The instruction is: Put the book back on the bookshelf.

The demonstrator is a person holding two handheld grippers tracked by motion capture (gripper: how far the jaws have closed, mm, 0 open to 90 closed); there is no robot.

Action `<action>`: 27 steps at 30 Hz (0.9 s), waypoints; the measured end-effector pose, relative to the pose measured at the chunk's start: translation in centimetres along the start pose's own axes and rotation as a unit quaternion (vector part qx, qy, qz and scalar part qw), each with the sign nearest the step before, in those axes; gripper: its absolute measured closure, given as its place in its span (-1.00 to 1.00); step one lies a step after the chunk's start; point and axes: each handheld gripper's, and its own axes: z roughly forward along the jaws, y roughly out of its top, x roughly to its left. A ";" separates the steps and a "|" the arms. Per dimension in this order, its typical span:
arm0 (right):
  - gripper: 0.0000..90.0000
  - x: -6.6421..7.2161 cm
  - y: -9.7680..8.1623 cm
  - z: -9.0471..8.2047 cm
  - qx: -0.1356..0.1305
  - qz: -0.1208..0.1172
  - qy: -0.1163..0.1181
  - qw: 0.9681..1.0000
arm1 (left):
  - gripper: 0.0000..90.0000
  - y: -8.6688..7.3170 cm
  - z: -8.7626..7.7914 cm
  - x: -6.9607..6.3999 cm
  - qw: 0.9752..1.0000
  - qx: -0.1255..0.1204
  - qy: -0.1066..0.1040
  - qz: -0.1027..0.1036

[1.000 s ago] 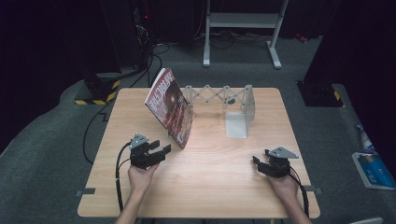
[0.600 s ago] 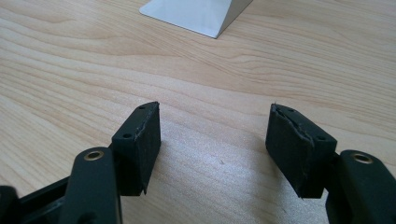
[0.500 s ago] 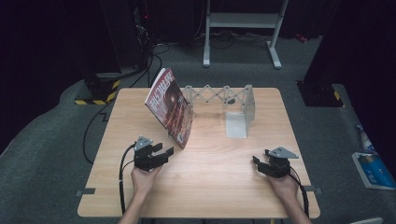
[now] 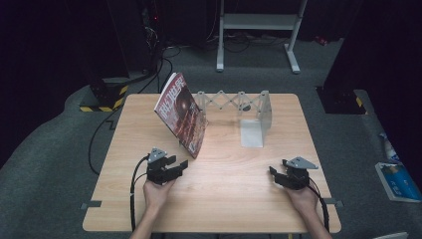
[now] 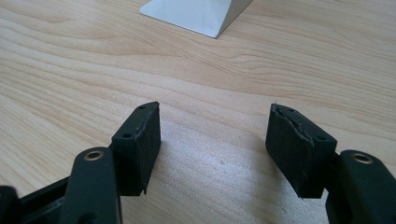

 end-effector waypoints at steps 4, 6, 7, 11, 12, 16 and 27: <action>-0.21 0.0 0.0 0.0 0.000 0.001 0.000 1.000 | -0.10 -0.3 0.5 -0.3 1.000 0.008 0.000 0.006; -0.21 0.0 0.0 0.0 0.000 0.000 0.000 1.000 | -0.10 -0.4 0.7 -0.4 1.000 0.013 0.000 0.005; -0.21 0.0 0.0 0.0 0.000 0.000 0.000 1.000 | -0.11 -0.4 0.7 -0.4 1.000 0.013 0.000 0.005; -0.21 0.0 0.0 0.0 0.000 0.000 0.000 1.000 | -0.11 -0.5 1.3 -0.7 1.000 0.014 -0.004 0.001; -0.21 0.0 0.0 0.0 0.000 0.000 0.000 1.000 | -0.12 -0.5 1.4 -0.8 1.000 0.016 -0.004 -0.001; -0.21 0.0 0.0 0.0 0.000 0.002 0.000 1.000 | -0.12 -0.5 1.8 -1.0 1.000 0.020 -0.003 0.006; -0.21 0.0 0.0 0.0 0.000 0.000 0.000 1.000 | -0.11 -0.8 2.9 -1.4 0.999 0.032 -0.001 0.014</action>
